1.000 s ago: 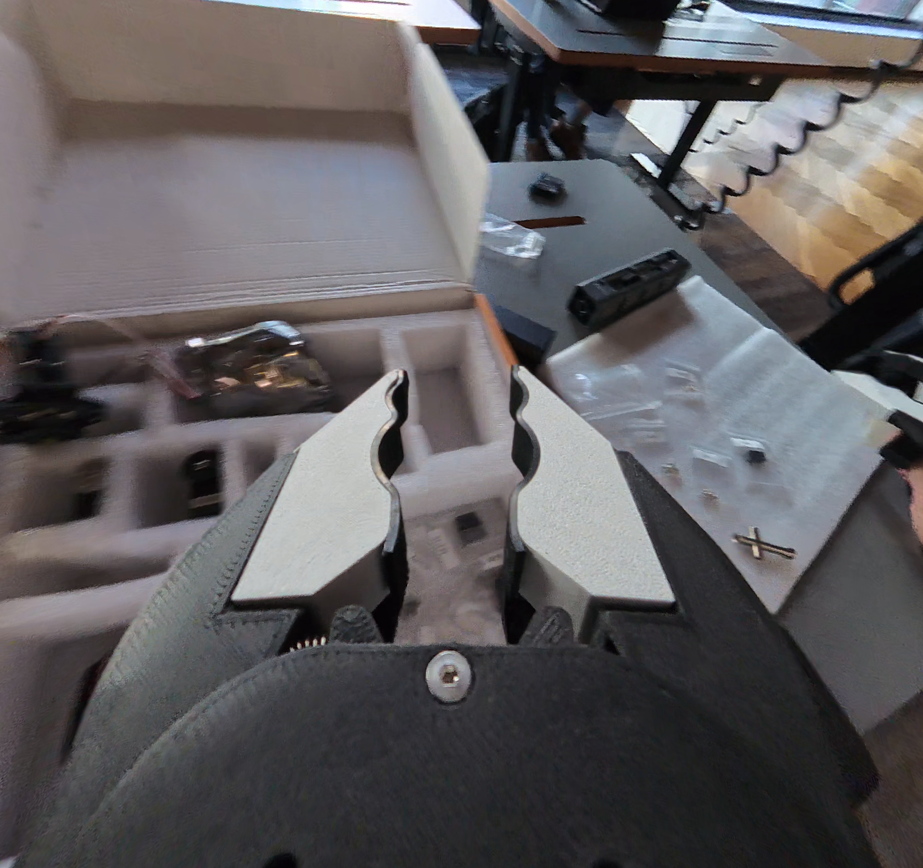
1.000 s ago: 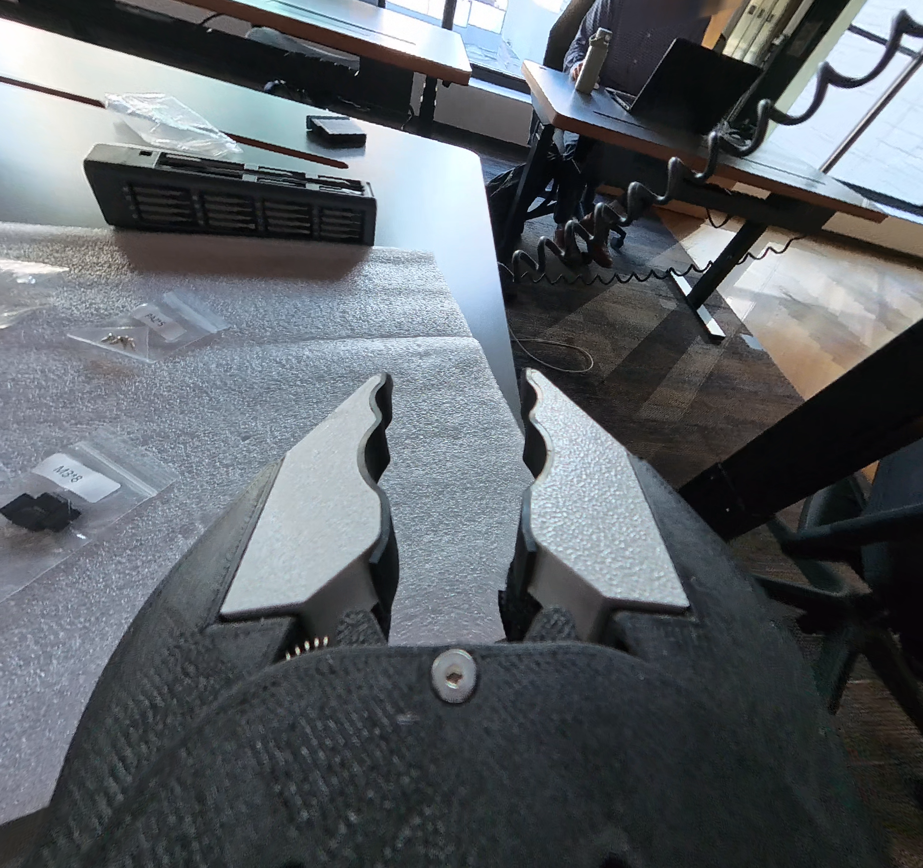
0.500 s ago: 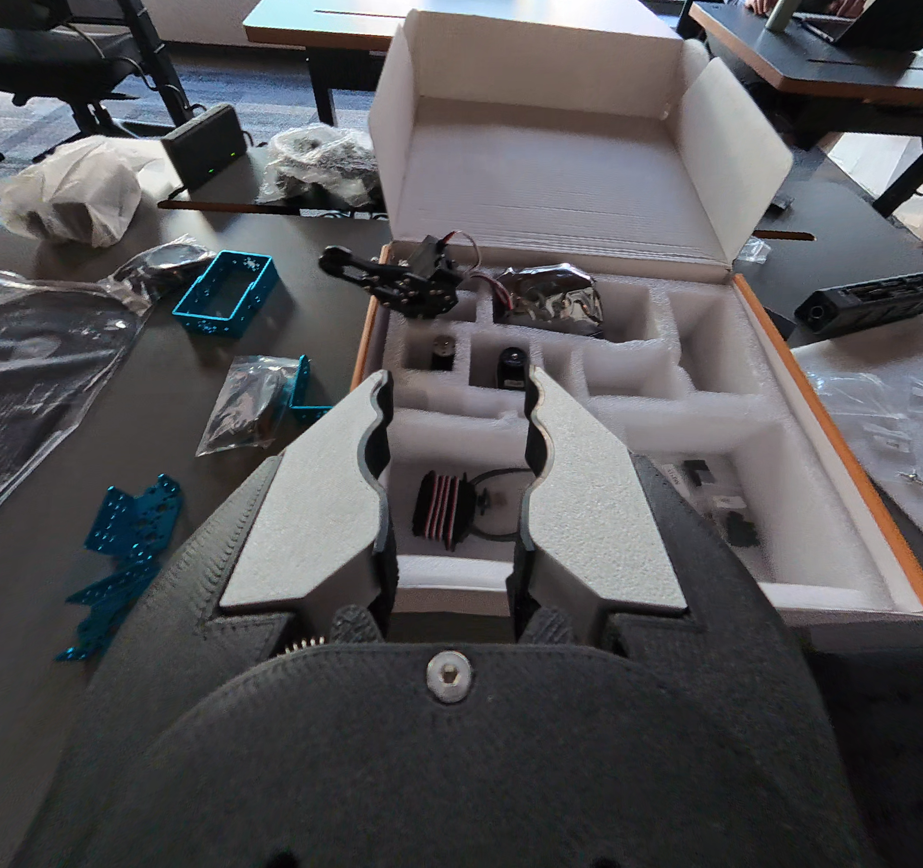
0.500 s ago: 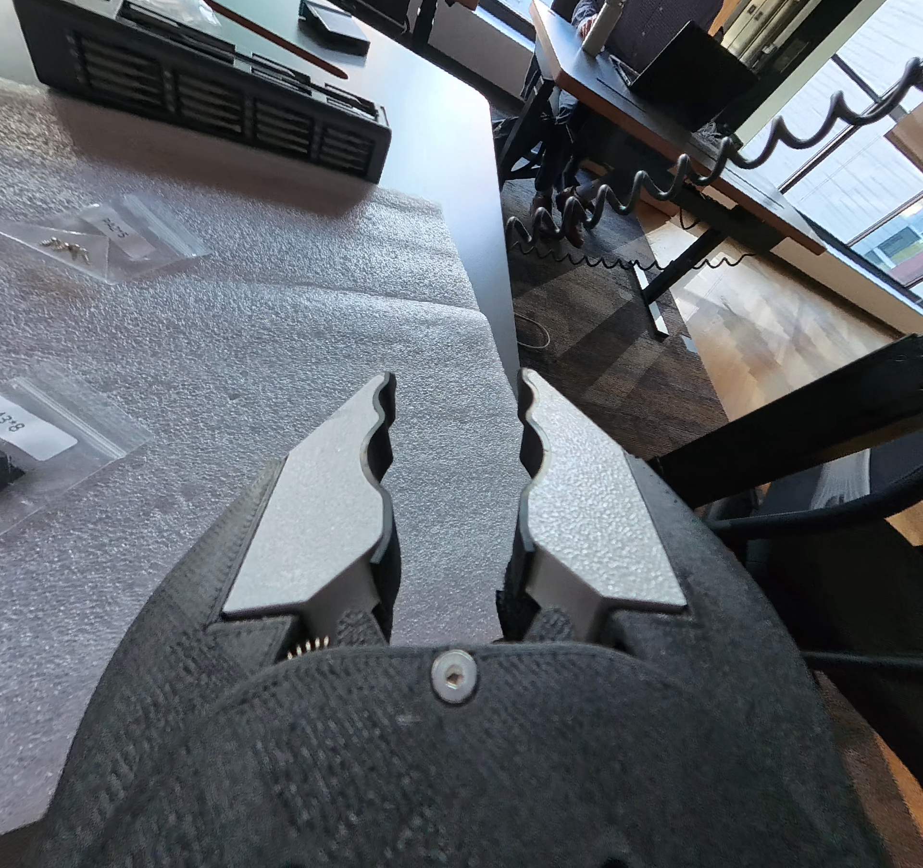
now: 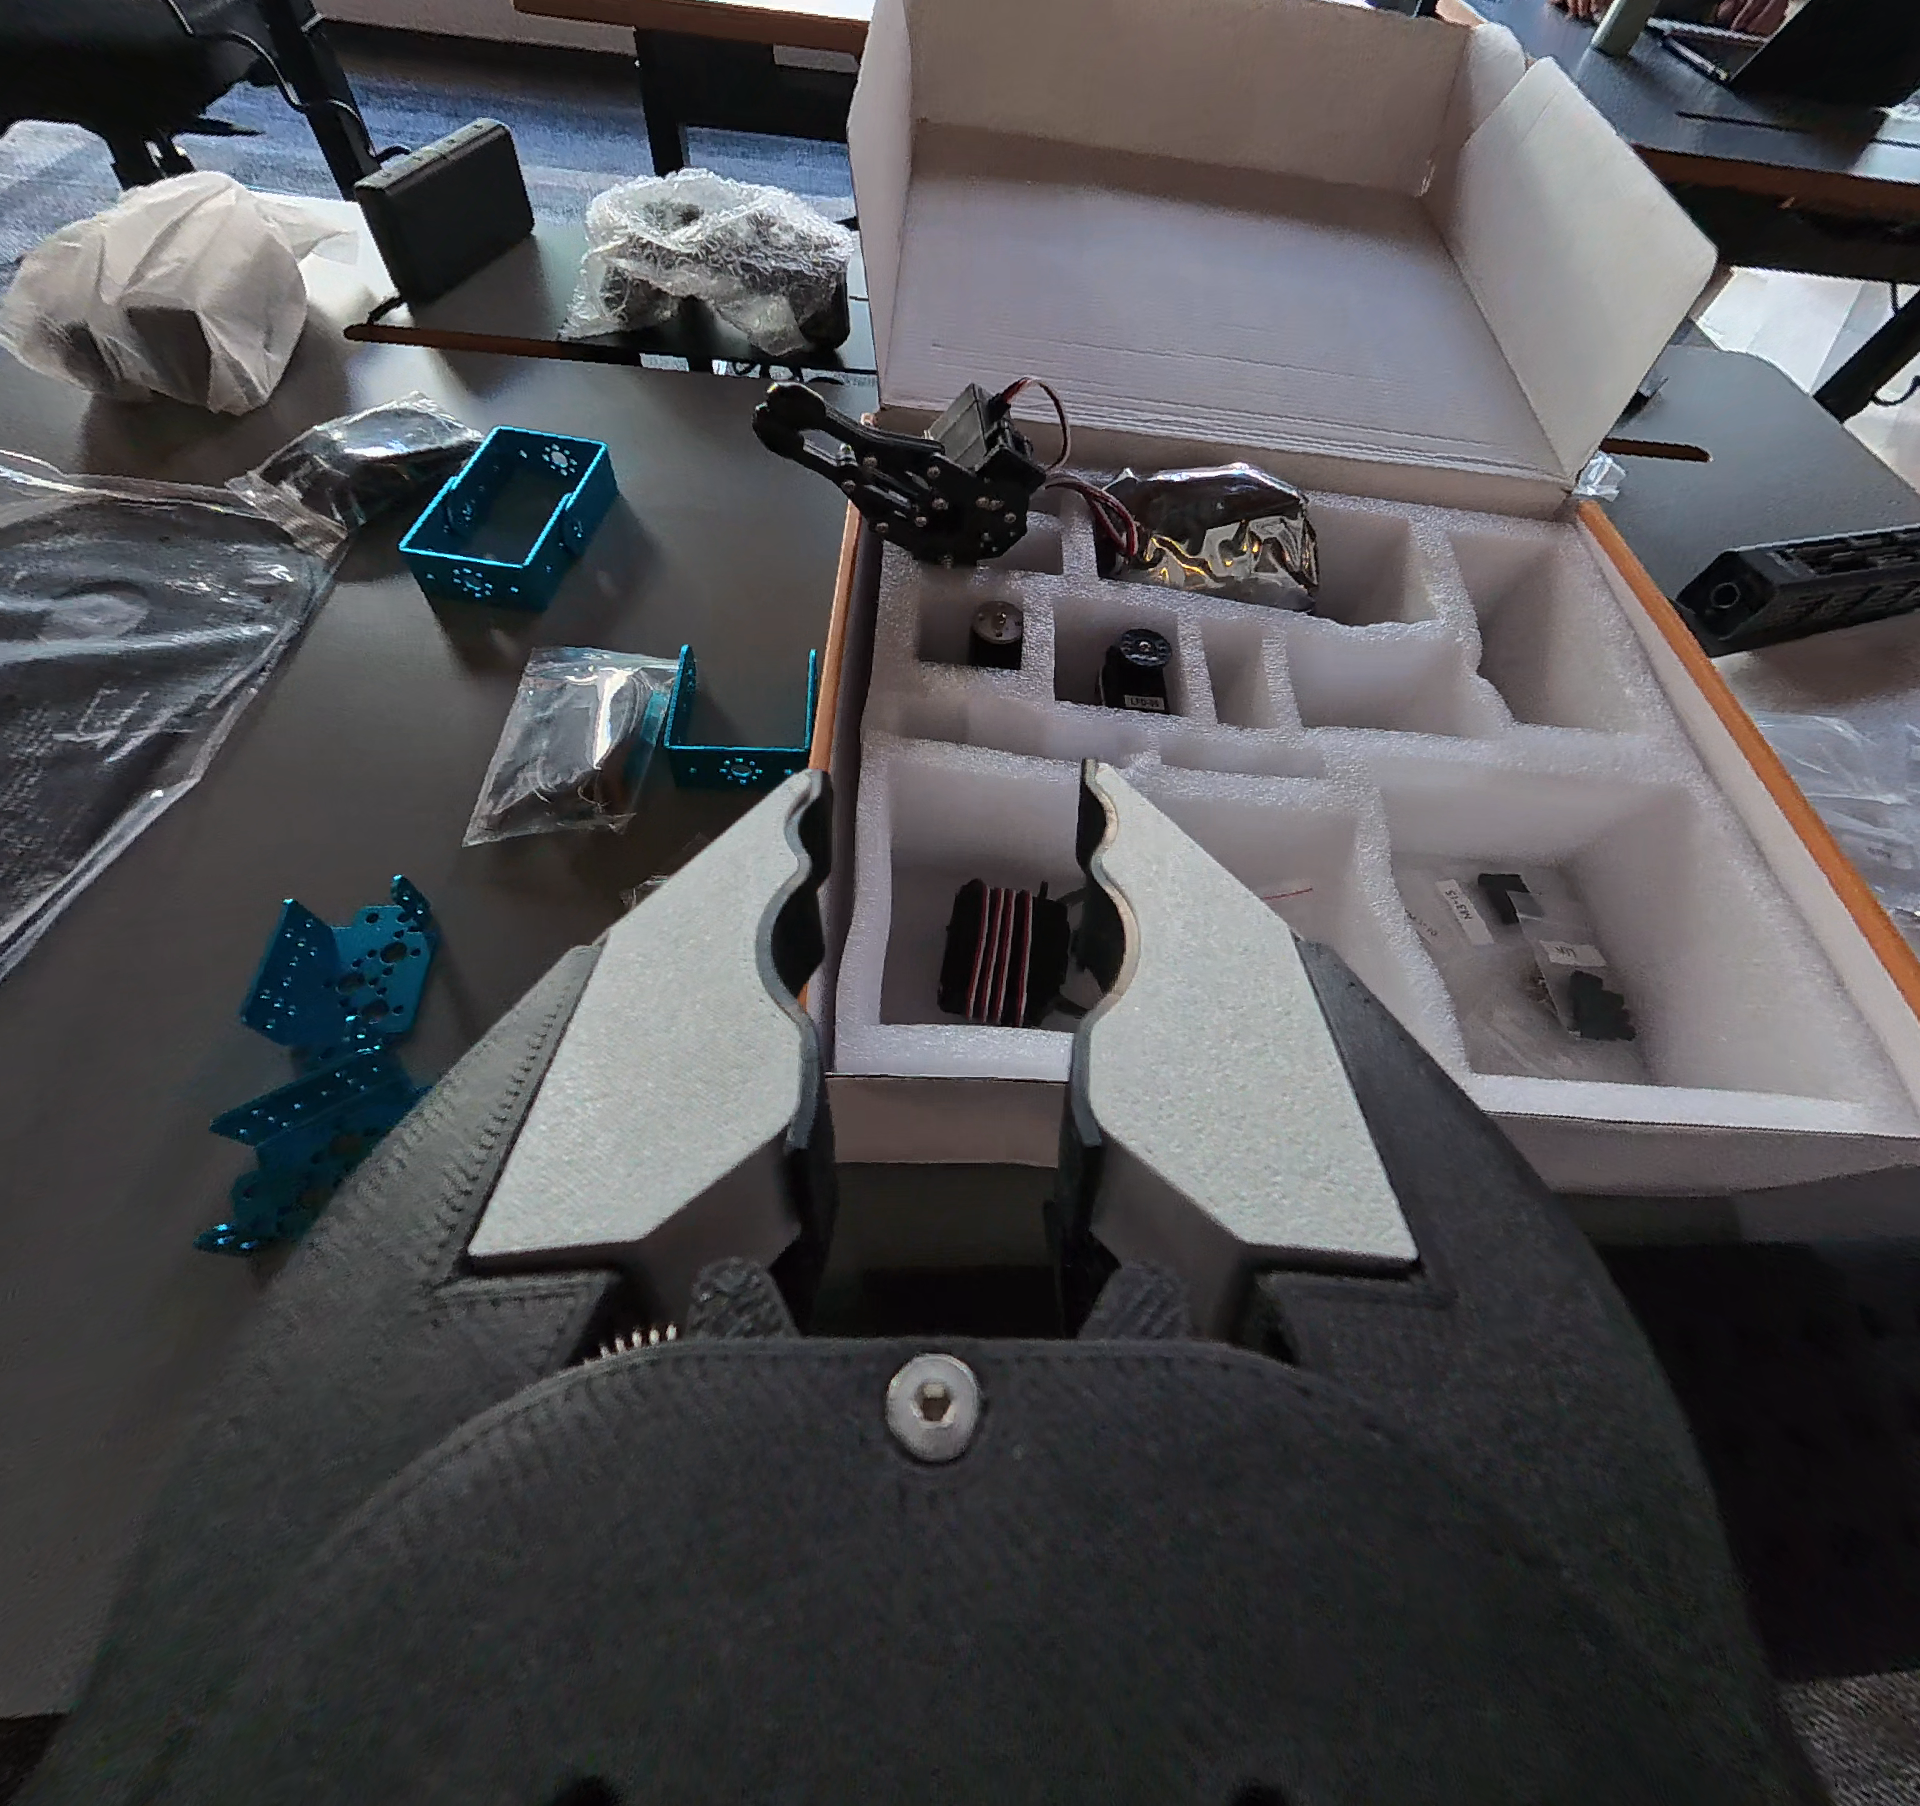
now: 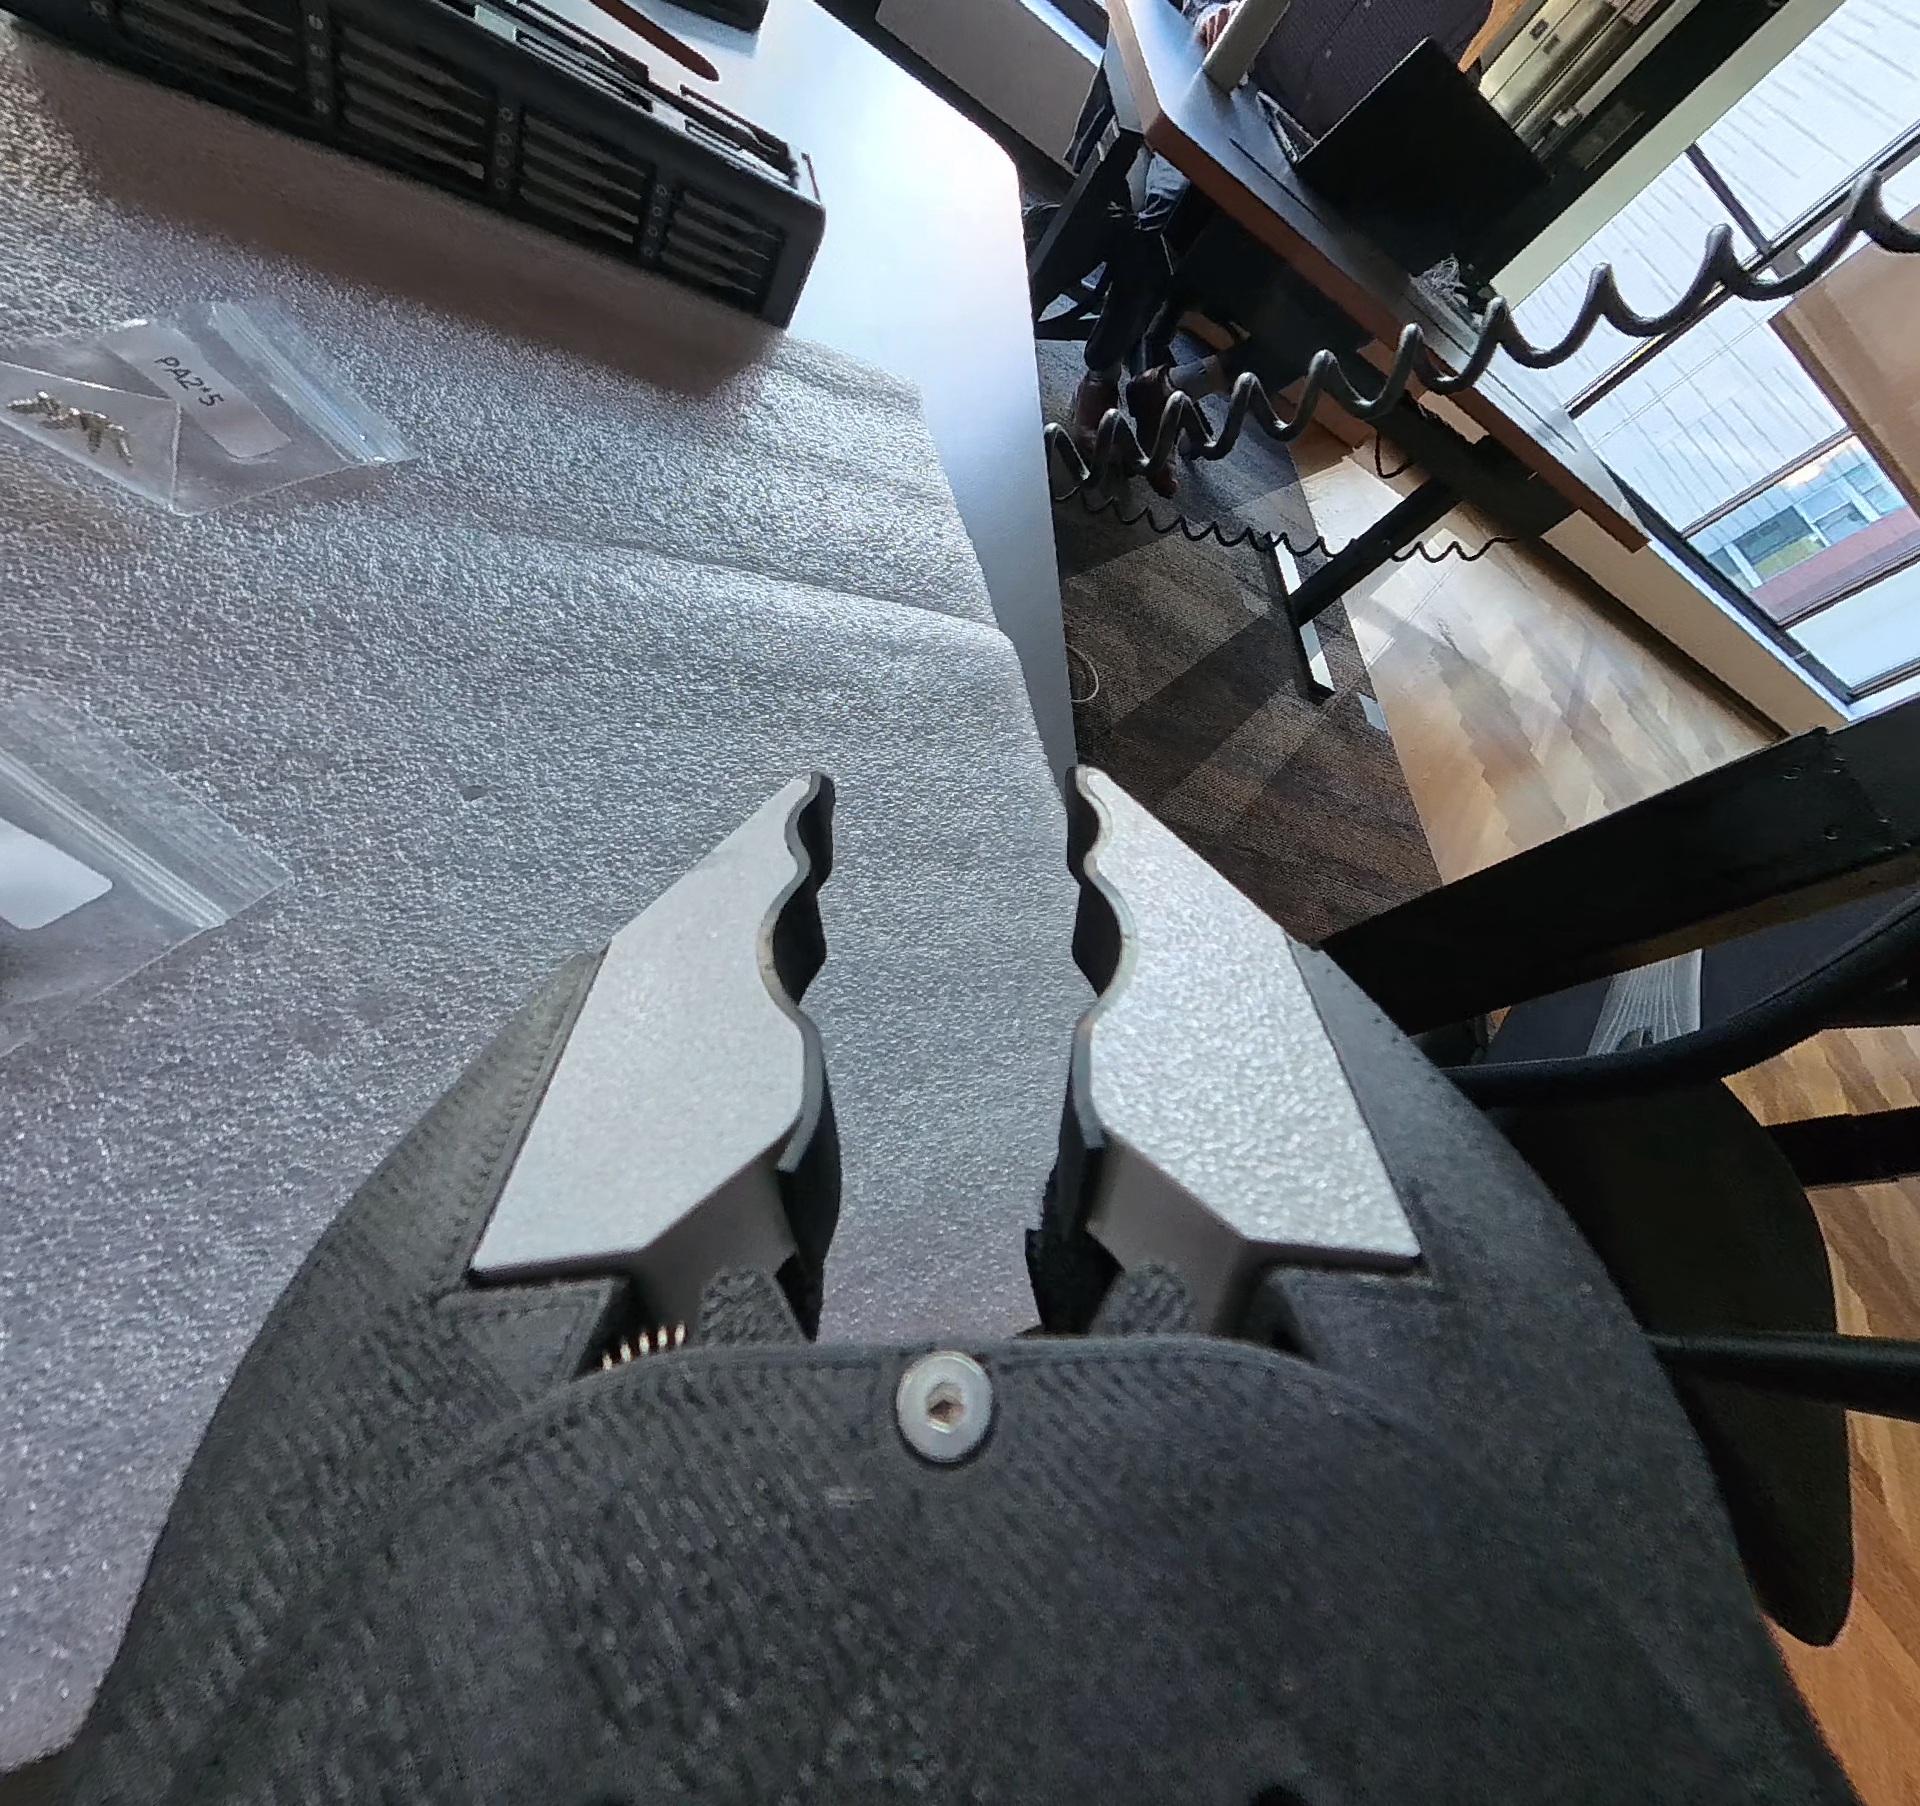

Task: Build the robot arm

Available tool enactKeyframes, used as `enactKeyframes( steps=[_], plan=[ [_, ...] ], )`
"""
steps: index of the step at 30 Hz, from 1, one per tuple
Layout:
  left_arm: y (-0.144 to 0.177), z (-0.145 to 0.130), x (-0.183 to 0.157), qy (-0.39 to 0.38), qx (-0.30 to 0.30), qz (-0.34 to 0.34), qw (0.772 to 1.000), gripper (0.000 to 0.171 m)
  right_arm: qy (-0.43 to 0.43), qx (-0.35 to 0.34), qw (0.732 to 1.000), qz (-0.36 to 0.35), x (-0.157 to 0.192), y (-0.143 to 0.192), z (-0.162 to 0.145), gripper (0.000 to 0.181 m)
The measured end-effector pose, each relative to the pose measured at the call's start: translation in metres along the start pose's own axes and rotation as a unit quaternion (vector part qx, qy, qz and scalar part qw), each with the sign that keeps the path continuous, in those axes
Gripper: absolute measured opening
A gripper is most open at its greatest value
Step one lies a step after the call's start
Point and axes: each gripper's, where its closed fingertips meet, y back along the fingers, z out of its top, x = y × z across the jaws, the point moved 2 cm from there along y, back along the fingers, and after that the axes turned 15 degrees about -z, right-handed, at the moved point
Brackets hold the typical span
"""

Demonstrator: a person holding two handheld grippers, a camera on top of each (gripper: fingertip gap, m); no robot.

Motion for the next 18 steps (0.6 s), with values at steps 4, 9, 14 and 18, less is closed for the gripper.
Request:
enactKeyframes(
  steps=[4,9,14,18],
  plan=[
    [-0.004,0.001,-0.003,0.000,-0.001,-0.008,1.000,0.044,0.009,0.000,1.000,0.001,0.002,0.000,0.000,0.041],
    [-0.008,0.005,-0.007,-0.009,-0.001,-0.015,1.000,0.042,0.003,-0.002,1.000,0.000,0.001,0.000,0.000,0.041],
    [-0.014,0.007,-0.011,-0.011,-0.002,-0.022,1.000,0.042,0.003,-0.004,1.000,0.001,0.001,0.001,0.001,0.041],
    [-0.018,0.007,-0.015,-0.014,-0.002,-0.028,1.000,0.041,0.000,-0.004,1.000,0.001,0.000,0.001,0.001,0.041]
  ],
)
